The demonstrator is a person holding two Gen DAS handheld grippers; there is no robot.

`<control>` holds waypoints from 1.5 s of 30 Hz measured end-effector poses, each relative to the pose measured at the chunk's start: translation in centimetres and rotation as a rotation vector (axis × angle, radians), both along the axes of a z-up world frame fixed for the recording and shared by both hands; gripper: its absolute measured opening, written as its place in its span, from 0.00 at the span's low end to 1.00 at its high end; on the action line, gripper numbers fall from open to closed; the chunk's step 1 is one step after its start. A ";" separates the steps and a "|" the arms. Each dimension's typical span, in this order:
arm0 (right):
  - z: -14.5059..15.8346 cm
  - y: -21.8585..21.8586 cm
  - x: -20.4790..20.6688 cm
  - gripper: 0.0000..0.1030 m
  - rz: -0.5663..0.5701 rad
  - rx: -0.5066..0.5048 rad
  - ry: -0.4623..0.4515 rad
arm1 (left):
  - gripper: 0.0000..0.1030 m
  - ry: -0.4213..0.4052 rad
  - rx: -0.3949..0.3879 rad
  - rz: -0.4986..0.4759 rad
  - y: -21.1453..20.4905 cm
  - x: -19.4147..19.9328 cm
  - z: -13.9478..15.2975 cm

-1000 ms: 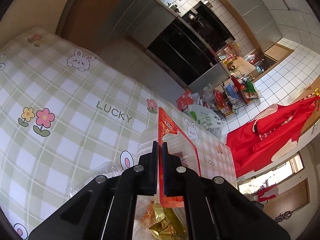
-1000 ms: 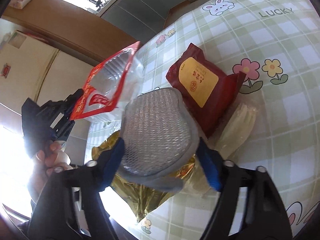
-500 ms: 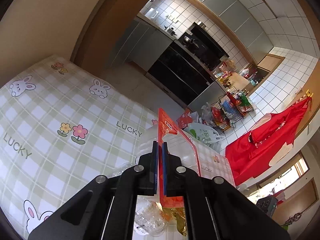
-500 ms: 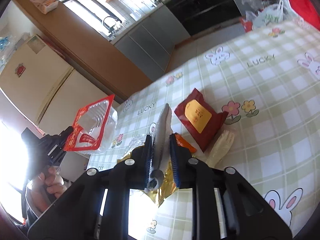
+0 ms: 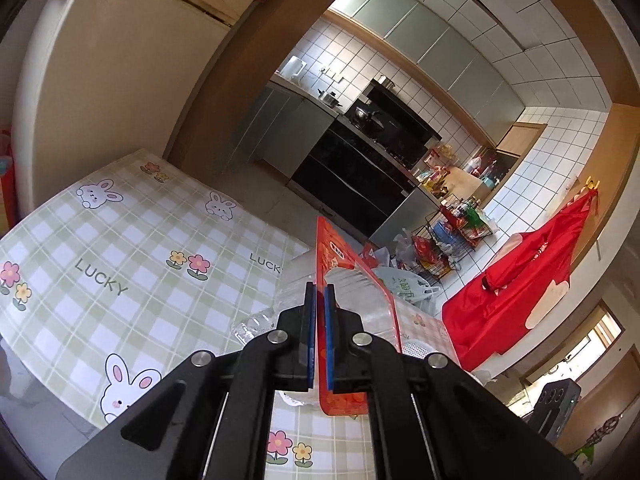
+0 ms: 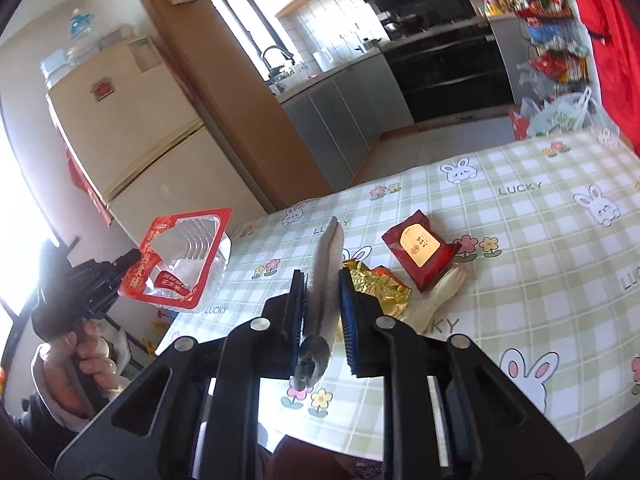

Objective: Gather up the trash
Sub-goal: 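Carry the grey scrubber over the pink bin and open the right tool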

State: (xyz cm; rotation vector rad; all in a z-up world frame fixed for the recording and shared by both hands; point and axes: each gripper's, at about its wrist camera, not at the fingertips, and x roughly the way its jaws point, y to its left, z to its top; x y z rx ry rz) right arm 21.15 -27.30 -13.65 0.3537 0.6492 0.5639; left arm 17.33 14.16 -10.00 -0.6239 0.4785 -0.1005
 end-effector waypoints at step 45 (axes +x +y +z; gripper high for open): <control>4.4 2.4 -11.8 0.94 -0.104 -0.309 -0.113 | 0.04 -0.059 0.078 -0.012 -0.8 -12.8 0.6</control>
